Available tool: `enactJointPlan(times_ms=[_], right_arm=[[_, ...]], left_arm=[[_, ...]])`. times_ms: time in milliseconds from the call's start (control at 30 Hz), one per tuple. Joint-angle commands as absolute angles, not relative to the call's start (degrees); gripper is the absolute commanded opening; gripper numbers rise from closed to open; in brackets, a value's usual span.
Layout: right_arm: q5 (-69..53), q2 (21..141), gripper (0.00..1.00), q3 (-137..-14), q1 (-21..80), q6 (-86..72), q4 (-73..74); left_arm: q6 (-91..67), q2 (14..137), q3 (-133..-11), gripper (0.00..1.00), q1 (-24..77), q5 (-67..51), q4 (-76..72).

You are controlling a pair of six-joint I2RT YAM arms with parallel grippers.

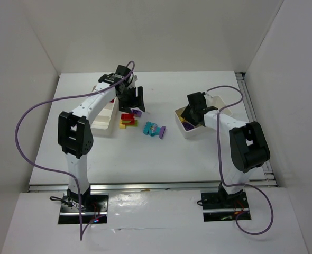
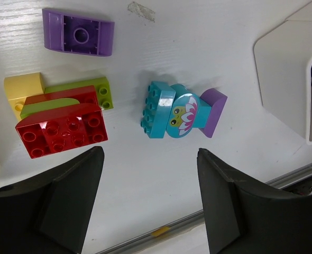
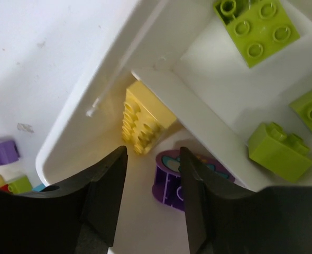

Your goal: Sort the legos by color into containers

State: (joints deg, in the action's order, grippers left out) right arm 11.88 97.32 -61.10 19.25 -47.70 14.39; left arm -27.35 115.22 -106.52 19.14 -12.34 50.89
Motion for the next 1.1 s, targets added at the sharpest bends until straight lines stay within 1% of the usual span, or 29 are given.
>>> enactJointPlan(times_ms=[0,200,233,367,400,500,533,567,800,833,867,900,933,967,1000,1033,1067], right_arm=[[15.81,94.66,0.50,-60.21,19.42,-48.52,7.38],[15.82,96.06,0.49,-58.89,19.95,-46.85,1.68],[15.82,96.06,0.47,-59.58,19.95,-46.85,1.67],[17.13,96.59,0.28,-60.21,19.95,-46.32,2.37],[17.14,96.59,0.19,-60.21,19.95,-46.32,2.37],[17.14,95.19,0.08,-60.73,19.95,-45.62,3.68],[17.66,94.66,0.00,-61.34,19.95,-45.62,4.91],[17.67,94.05,0.00,-61.35,19.95,-45.01,4.92],[17.14,90.62,0.00,-61.87,19.95,-42.71,7.72],[16.53,90.62,0.03,-61.87,19.95,-42.71,7.73],[16.52,90.62,0.10,-61.35,19.95,-42.71,7.73],[15.74,90.62,0.27,-60.13,19.95,-42.71,7.04],[15.04,90.62,0.35,-59.33,19.95,-43.41,5.99],[15.03,90.62,0.40,-58.11,19.95,-43.42,4.93],[13.64,90.62,0.48,-58.10,19.95,-43.42,3.09],[13.01,91.31,0.50,-57.23,19.95,-43.42,2.12],[13.01,91.84,0.50,-57.22,19.95,-43.42,1.33]], left_arm=[[-27.51,116.10,-109.07,0.82,18.72,-13.62,50.98],[-26.98,116.10,-109.07,0.82,18.72,-13.62,50.98],[-26.98,116.63,-109.07,0.82,18.72,-13.62,50.98],[-26.98,116.63,-109.07,0.82,18.72,-14.15,50.98],[-26.98,116.63,-109.07,0.82,18.72,-14.15,50.98],[-26.98,116.63,-109.07,0.82,18.72,-14.15,50.98],[-26.98,116.63,-109.07,0.82,18.72,-14.15,50.98],[-26.98,116.63,-109.07,0.82,18.72,-14.15,50.98],[-26.98,116.11,-110.21,0.82,18.72,-13.01,50.98],[-26.98,116.10,-110.21,0.82,18.72,-13.01,50.98],[-26.98,116.10,-110.21,0.82,18.72,-13.01,50.98],[-26.98,116.10,-110.21,0.82,18.72,-13.01,50.98],[-26.98,116.10,-110.21,0.82,18.72,-13.01,50.98],[-26.98,116.10,-110.21,0.82,18.72,-13.01,50.98],[-26.98,116.10,-110.21,0.82,18.72,-13.01,50.98],[-26.98,116.10,-110.21,0.82,18.72,-13.01,50.98],[-26.98,116.10,-110.21,0.82,18.72,-12.49,50.98]])
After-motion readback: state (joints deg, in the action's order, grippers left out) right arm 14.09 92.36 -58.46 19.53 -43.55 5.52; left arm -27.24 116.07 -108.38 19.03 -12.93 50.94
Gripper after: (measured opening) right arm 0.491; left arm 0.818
